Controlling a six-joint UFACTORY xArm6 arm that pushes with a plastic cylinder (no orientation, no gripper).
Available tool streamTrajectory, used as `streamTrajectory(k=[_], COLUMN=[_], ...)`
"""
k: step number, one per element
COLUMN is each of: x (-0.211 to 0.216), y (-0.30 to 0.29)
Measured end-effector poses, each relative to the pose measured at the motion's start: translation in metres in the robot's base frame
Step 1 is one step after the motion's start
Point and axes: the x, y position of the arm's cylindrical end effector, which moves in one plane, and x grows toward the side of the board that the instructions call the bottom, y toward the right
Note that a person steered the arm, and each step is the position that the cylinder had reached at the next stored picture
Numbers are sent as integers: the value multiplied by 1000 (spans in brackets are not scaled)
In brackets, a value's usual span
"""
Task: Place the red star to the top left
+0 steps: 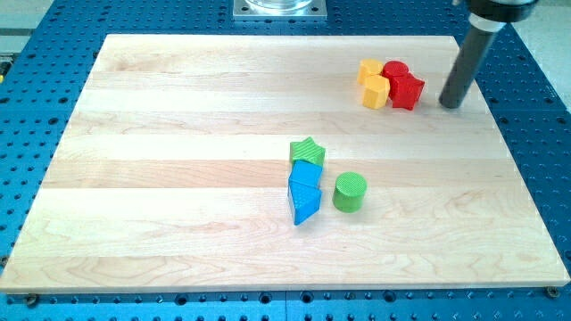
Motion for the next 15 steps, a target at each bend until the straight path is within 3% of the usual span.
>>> streamTrajectory(k=[2,4,8,9,10,11,12,13,15], x=[-3,-14,-37,15,3,-45,-61,-41,-59], y=[-23,-81,-410,-403,-443,-462,-462,-443,-365])
